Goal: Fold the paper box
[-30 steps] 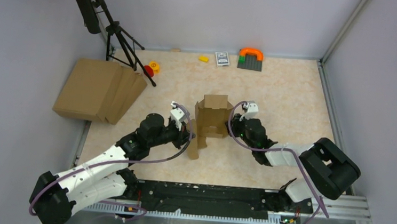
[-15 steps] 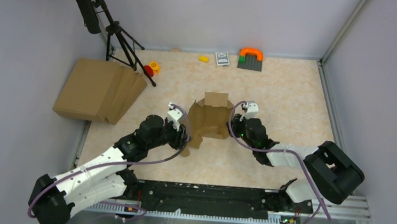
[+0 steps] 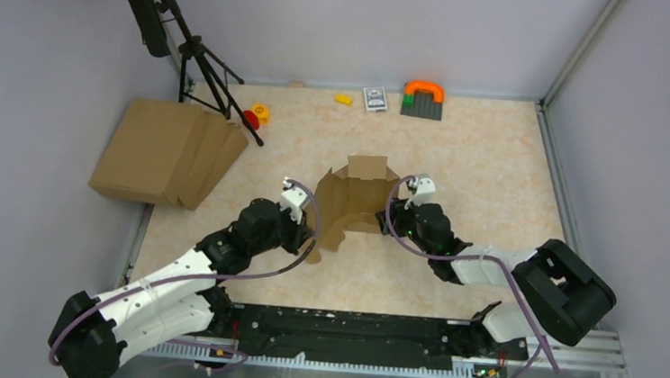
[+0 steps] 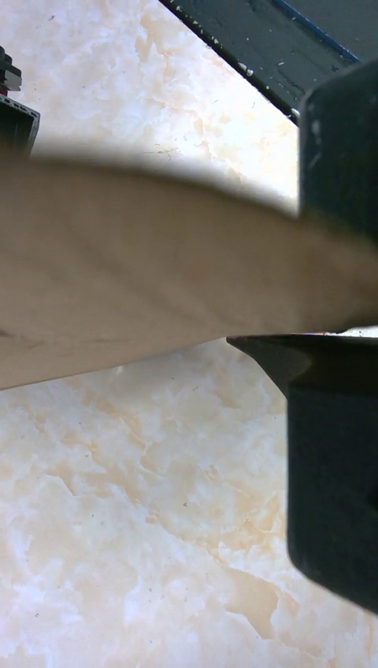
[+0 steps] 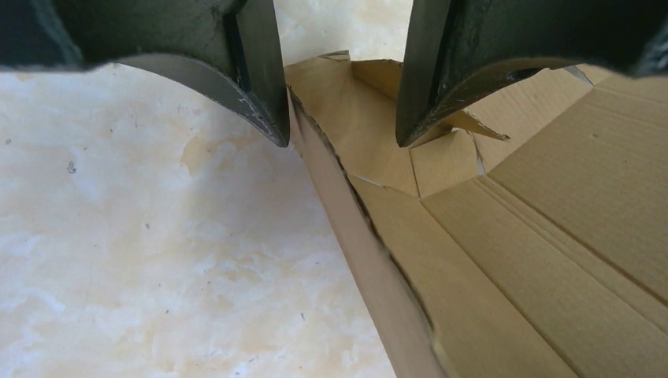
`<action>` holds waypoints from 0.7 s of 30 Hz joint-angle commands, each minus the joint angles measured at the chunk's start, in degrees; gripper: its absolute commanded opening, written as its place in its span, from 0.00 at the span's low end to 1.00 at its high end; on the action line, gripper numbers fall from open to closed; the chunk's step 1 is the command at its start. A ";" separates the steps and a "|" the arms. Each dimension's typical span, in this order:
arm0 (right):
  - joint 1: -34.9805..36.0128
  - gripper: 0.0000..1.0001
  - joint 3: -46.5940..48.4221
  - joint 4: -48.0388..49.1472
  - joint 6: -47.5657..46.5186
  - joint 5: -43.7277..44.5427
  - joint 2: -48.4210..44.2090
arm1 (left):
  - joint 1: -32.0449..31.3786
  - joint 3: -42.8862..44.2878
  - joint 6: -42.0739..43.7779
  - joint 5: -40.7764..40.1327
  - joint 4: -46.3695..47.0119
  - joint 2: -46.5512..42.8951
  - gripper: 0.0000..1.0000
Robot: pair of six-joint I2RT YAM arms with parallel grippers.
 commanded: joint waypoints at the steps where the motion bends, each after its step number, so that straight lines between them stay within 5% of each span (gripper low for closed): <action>1: 0.62 0.54 1.24 -0.52 1.71 -1.83 0.45 | 0.01 -0.08 0.69 0.02 3.11 -0.58 0.03; 5: 1.07 0.63 1.31 -0.93 2.12 -4.35 1.18 | 0.01 0.23 0.94 0.55 2.94 -0.25 0.03; 14: 2.69 0.60 4.99 -6.55 0.11 -5.95 2.90 | 0.01 1.01 1.66 1.41 2.58 -0.10 0.02; 17: 4.36 0.70 6.49 -8.57 -1.45 -6.36 3.56 | 0.01 1.41 1.73 1.87 2.42 0.15 0.02; 21: 5.83 0.71 8.65 -11.47 -2.82 -5.06 4.37 | 0.01 1.66 2.00 2.18 2.38 0.46 0.02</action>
